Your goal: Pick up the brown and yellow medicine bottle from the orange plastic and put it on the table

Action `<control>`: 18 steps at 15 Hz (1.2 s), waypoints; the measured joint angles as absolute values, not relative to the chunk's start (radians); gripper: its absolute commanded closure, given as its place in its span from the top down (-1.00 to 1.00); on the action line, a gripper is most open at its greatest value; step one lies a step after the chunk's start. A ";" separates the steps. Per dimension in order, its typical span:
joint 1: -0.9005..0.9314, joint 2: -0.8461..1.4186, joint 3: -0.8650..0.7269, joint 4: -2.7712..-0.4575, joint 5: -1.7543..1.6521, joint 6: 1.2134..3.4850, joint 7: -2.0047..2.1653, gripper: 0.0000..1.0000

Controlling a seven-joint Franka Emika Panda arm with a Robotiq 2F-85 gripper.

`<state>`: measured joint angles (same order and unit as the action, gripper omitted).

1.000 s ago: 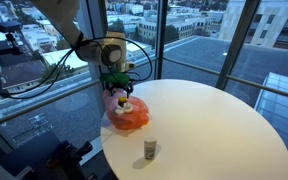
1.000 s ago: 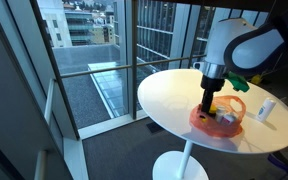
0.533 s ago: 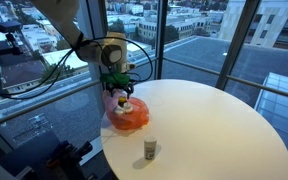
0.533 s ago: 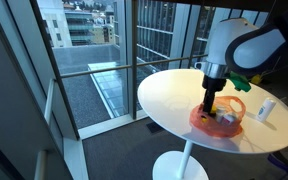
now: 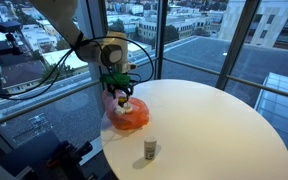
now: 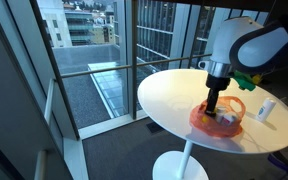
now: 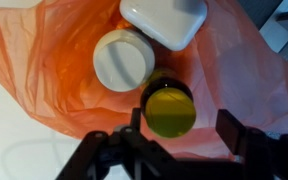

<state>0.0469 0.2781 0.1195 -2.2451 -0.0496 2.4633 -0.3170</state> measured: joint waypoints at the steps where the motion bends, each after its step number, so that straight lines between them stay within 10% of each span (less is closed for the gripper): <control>1: 0.047 0.277 0.119 -2.247 -0.050 2.463 -0.317 -0.20; 4: 0.044 0.271 0.115 -2.249 -0.050 2.463 -0.317 -0.60; 18: 0.033 0.110 0.082 -2.242 -0.036 2.338 -0.305 -0.61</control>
<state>0.0328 0.1096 0.0816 -2.2417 -0.0360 2.3382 -0.3048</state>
